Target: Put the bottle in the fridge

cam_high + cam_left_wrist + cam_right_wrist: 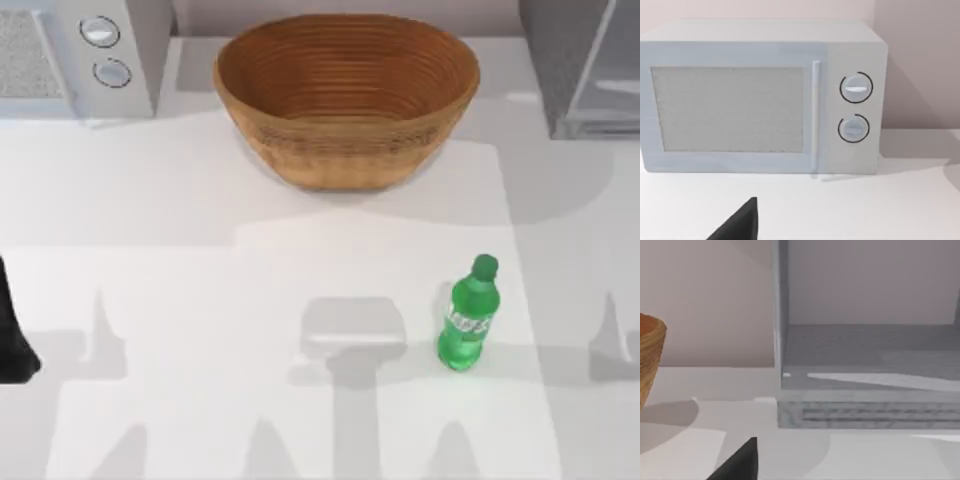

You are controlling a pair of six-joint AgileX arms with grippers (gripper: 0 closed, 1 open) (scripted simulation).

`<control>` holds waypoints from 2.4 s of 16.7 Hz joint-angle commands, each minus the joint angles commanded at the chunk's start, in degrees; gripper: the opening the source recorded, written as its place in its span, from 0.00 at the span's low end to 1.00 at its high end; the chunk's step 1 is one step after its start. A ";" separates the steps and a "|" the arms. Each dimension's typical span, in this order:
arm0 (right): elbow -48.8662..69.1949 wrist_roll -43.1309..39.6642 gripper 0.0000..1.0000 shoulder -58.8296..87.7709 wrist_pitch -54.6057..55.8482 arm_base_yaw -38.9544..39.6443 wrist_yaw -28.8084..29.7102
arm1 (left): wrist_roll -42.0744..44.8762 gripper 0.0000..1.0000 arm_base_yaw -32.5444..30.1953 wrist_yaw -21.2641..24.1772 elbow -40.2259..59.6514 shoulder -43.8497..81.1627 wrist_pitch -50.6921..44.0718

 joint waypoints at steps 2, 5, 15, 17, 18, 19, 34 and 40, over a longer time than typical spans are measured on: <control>0.00 0.00 1.00 0.00 0.00 0.00 0.00 | 0.00 1.00 0.00 0.00 0.00 0.00 0.00; -0.17 -0.05 1.00 3.38 2.96 0.68 -0.68 | 0.00 1.00 0.00 0.00 0.00 0.00 0.00; -0.15 -0.80 1.00 41.35 38.32 8.25 -8.32 | 0.00 1.00 0.00 0.00 0.00 0.00 0.00; -0.15 -1.01 1.00 51.10 47.40 10.08 -10.17 | 0.00 1.00 0.00 0.00 0.00 0.00 0.00; -0.17 -1.15 1.00 56.01 51.93 10.99 -11.08 | 0.00 1.00 0.00 0.00 0.00 0.00 0.00; -0.20 -1.30 1.00 60.91 56.43 11.89 -11.99 | 0.00 1.00 0.00 0.00 0.00 0.00 0.00; -1.51 -3.78 1.00 112.16 101.76 21.29 -21.30 | 0.00 1.00 0.00 0.00 0.00 0.00 0.00; -1.80 -3.79 1.00 116.45 100.98 20.90 -21.22 | 0.00 1.00 0.00 0.00 0.00 0.00 0.00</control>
